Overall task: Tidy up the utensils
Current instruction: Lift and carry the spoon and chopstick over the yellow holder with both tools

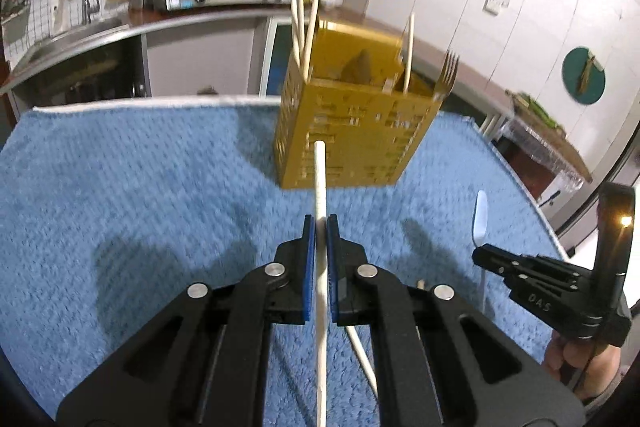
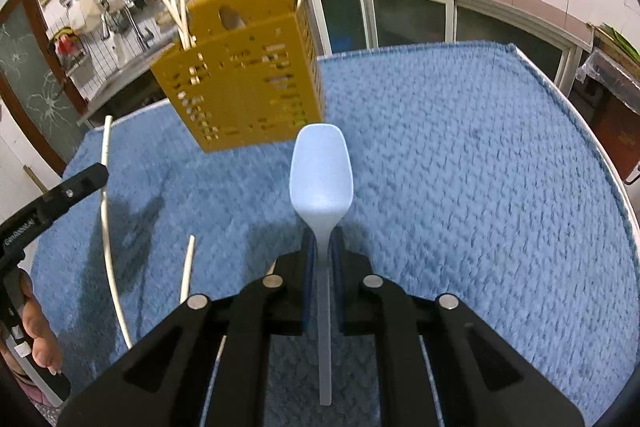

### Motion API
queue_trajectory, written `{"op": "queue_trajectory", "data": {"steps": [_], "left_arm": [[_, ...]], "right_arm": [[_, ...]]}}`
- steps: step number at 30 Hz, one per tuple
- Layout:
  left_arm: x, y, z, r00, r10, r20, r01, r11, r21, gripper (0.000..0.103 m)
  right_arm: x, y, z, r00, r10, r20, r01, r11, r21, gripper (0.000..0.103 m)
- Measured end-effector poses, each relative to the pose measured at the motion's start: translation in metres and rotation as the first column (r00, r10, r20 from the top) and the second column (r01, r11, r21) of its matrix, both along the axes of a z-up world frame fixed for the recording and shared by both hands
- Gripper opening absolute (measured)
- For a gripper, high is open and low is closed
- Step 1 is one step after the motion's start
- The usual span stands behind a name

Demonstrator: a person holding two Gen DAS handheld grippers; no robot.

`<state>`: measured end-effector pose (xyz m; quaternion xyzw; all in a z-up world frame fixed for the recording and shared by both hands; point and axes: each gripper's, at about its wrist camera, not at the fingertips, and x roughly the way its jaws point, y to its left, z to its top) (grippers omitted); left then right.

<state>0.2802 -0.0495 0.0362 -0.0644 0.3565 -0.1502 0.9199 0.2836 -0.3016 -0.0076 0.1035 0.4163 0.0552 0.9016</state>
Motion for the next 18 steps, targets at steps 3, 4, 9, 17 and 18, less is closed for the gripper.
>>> {"op": "queue_trajectory", "data": {"steps": [3,4,9,17,18], "left_arm": [[-0.004,0.004,0.008,0.999,0.003,0.048,-0.002,1.0,-0.013,0.004],[-0.005,0.005,0.011,0.998,0.003,0.063,-0.002,1.0,-0.023,0.004],[-0.006,0.008,0.023,0.994,0.011,0.113,-0.006,0.999,-0.045,0.004],[0.002,0.013,0.065,0.975,0.038,0.221,-0.027,0.998,-0.051,0.004],[0.004,0.012,0.072,0.971,0.04,0.235,-0.03,0.998,-0.046,0.004]], "right_arm": [[-0.002,-0.004,0.003,0.999,-0.01,0.032,0.01,1.0,0.007,0.009],[-0.002,-0.005,0.004,0.999,-0.015,0.043,0.015,1.0,0.012,0.009],[-0.006,-0.01,0.017,0.991,-0.028,0.134,0.026,1.0,0.017,0.009],[0.007,-0.014,0.072,0.956,-0.035,0.29,0.033,0.999,0.013,0.008],[0.009,-0.014,0.079,0.953,-0.035,0.302,0.032,0.999,0.014,0.008]]}}
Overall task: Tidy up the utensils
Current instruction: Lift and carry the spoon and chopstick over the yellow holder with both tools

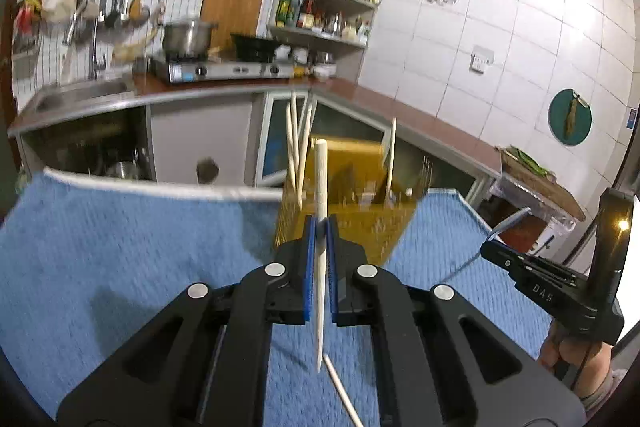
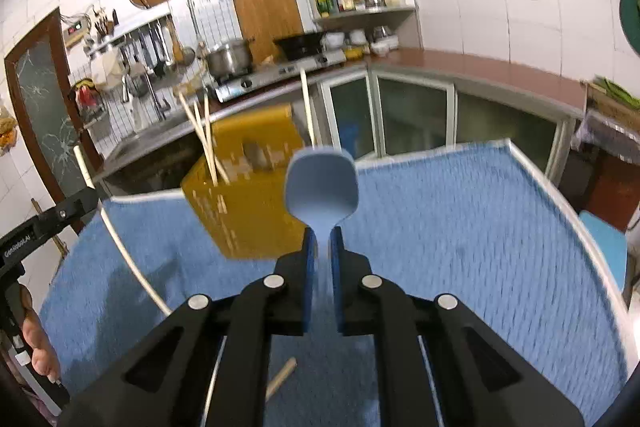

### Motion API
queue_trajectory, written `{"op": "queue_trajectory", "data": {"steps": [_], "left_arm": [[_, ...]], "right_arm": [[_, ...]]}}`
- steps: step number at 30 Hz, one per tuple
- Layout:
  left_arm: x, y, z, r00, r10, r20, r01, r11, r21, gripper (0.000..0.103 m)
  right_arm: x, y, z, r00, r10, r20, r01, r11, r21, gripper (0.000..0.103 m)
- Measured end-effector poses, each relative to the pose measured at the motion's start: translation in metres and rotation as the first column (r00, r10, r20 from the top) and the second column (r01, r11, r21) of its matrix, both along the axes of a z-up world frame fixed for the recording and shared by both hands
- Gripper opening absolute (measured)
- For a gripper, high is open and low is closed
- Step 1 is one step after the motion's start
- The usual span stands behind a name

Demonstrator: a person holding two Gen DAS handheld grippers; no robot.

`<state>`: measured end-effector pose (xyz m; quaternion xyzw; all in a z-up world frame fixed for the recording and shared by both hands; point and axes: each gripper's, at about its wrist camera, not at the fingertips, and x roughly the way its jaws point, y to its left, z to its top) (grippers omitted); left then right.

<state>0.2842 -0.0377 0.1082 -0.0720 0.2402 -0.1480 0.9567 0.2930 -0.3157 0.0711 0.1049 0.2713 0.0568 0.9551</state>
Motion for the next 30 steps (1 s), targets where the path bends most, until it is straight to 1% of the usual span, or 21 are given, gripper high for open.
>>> {"op": "queue_trajectory", "data": {"steps": [4,9,13,16,19,21,25,26,27,29,30], "left_arm": [[0.014,-0.005,0.03,0.998,0.029,0.057,-0.031,0.999,0.038,0.004],[0.032,-0.015,0.066,0.99,0.068,0.127,-0.079,0.994,0.081,0.004],[0.056,-0.026,0.093,0.976,0.105,0.193,-0.128,0.986,0.111,0.004],[0.076,-0.034,0.108,0.963,0.125,0.239,-0.154,0.983,0.105,0.004],[0.099,-0.044,0.108,0.955,0.143,0.26,-0.178,0.977,0.117,0.004],[0.108,-0.049,0.1,0.951,0.147,0.273,-0.186,0.975,0.123,0.004],[0.112,-0.058,0.075,0.947,0.14,0.288,-0.176,0.979,0.103,0.004],[0.112,-0.061,0.068,0.943,0.136,0.305,-0.174,0.979,0.103,0.004],[0.111,-0.065,0.064,0.933,0.134,0.334,-0.178,0.978,0.107,0.004],[0.111,-0.07,0.06,0.924,0.127,0.36,-0.179,0.977,0.115,0.004],[0.112,-0.071,0.059,0.925,0.122,0.361,-0.171,0.98,0.107,0.004]], "right_arm": [[0.013,0.001,0.036,0.998,0.002,0.067,0.0,1.0,-0.027,0.007],[0.03,0.004,0.081,0.992,0.015,0.125,-0.008,0.998,-0.056,0.007],[0.045,0.01,0.104,0.988,0.021,0.153,-0.009,0.997,-0.081,0.007],[0.059,0.016,0.116,0.985,0.026,0.168,-0.012,0.996,-0.086,0.007],[0.073,0.018,0.117,0.986,0.036,0.162,-0.025,0.997,-0.07,0.007],[0.08,0.021,0.113,0.986,0.042,0.162,-0.032,0.997,-0.066,0.007],[0.093,0.029,0.096,0.986,0.055,0.159,-0.044,0.996,-0.075,0.007],[0.096,0.031,0.093,0.985,0.056,0.161,-0.044,0.996,-0.076,0.007],[0.099,0.032,0.087,0.986,0.054,0.157,-0.041,0.996,-0.083,0.007],[0.106,0.031,0.076,0.989,0.054,0.141,-0.042,0.996,-0.082,0.006],[0.11,0.032,0.072,0.99,0.053,0.134,-0.042,0.996,-0.084,0.006]]}}
